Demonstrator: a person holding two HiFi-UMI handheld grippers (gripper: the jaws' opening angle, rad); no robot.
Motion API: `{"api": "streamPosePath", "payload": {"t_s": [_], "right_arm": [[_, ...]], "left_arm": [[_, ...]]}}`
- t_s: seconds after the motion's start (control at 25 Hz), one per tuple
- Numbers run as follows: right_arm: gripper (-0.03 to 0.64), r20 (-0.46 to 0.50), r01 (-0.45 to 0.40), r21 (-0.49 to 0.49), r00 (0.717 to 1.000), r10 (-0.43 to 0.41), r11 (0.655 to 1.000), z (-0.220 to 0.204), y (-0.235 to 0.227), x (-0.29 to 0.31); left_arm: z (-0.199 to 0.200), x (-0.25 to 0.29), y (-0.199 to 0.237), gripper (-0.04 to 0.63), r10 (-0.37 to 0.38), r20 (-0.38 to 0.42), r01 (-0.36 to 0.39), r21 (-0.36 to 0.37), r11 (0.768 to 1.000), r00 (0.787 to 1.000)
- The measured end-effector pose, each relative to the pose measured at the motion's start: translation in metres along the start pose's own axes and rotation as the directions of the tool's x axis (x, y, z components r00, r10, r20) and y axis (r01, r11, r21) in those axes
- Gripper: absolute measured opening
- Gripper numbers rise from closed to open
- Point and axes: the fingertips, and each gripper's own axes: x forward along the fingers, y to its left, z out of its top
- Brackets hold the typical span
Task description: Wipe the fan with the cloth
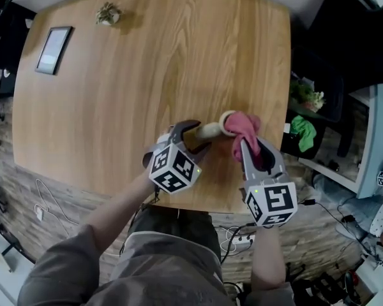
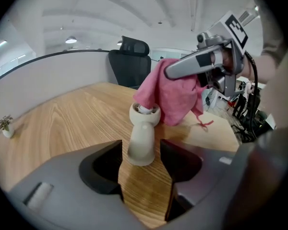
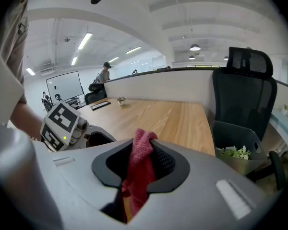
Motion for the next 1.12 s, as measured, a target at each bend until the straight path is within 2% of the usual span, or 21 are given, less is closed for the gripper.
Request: {"api": "streamPosePath", "payload": {"t_s": [0.16,0.2,0.32,0.44,0.6,0.72,0.96,1.04,1.12], "right_arm": [[0.078,-0.008,-0.003,0.036,1.0,0.003,0.999,-0.008,-0.002,0.004],[0.078,-0.01,-0.003,0.042,1.0,0.003,0.999,-0.01,-0.003,0.005],[0.078,-0.013,-0.009,0.044,1.0,0.01,0.999,-0.01,-0.003,0.006],[0.078,-0.018,-0.091,0.029,0.996,0.091,0.995,-0.005,0.012,0.01],[0.078,-0.053,-0.27,0.005,0.961,0.27,0.963,0.0,0.046,0.028],[0.078,-0.1,-0.351,-0.014,0.932,0.348,0.936,-0.003,0.066,0.046],[0.078,-0.212,-0.411,0.04,0.887,0.41,0.911,-0.035,0.089,0.072],[0.077,-0.229,-0.408,0.051,0.884,0.408,0.912,-0.04,0.089,0.078],[0.078,-0.252,-0.384,0.013,0.892,0.375,0.923,-0.04,0.086,0.082]], "left_arm": [[-0.005,0.01,0.002,0.238,0.001,-0.027,-0.001,0.017,1.0,1.0],[-0.006,0.012,0.001,0.2,0.001,-0.035,0.0,0.024,1.0,0.999],[-0.008,0.015,0.001,0.198,-0.004,-0.042,0.005,0.033,0.999,0.999],[-0.009,0.014,0.0,0.197,-0.009,-0.041,0.01,0.036,0.999,0.999],[-0.009,0.014,-0.001,0.196,-0.006,-0.037,0.008,0.036,0.999,0.999],[-0.009,0.015,-0.001,0.196,-0.005,-0.033,0.006,0.026,1.0,0.999],[-0.008,0.015,-0.002,0.196,-0.01,-0.02,0.011,0.041,0.999,1.0],[-0.009,0.015,-0.003,0.196,-0.011,-0.017,0.012,0.045,0.999,1.0],[-0.009,0.015,-0.003,0.196,-0.013,-0.015,0.013,0.044,0.999,1.0]]}}
